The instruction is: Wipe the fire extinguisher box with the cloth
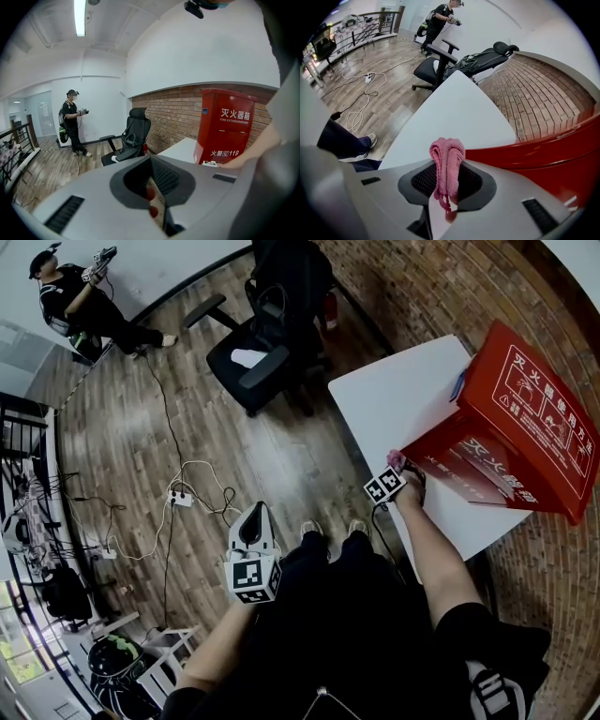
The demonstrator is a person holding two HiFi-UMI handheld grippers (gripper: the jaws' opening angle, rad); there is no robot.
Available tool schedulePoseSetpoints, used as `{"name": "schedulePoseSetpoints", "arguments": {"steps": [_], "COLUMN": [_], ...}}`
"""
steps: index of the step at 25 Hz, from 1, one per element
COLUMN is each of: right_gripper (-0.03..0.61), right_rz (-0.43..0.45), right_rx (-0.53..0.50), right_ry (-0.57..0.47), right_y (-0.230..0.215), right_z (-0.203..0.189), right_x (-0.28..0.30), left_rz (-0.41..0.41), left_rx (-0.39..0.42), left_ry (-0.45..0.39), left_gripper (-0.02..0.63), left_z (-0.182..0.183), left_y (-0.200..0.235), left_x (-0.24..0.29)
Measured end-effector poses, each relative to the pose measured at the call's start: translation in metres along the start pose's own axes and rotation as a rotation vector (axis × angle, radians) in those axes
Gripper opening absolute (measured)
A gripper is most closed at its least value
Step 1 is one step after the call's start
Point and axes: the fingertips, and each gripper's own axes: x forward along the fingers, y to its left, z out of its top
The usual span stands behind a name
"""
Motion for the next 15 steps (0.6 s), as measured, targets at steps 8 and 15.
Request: {"name": "schedulePoseSetpoints", "arguments": {"steps": [8, 15], "right_gripper": [0.103, 0.103], "right_rz": [-0.018, -0.022], "right_rx": [-0.017, -0.003], "right_ry": [-0.005, 0.007], "right_y": [0.002, 0.000], "right_z": [-0.008, -0.027], "right_x": [-0.003, -0.005], "left_rz": [-0.011, -0.036], "left_rx": [0.005, 0.016], "left_ry": [-0.003, -0.003], "left_gripper": [0.028, 0.028], "left_z": [0.000, 0.001], "left_y": [-0.003, -0.012], "left_x": [-0.001, 0.002]}}
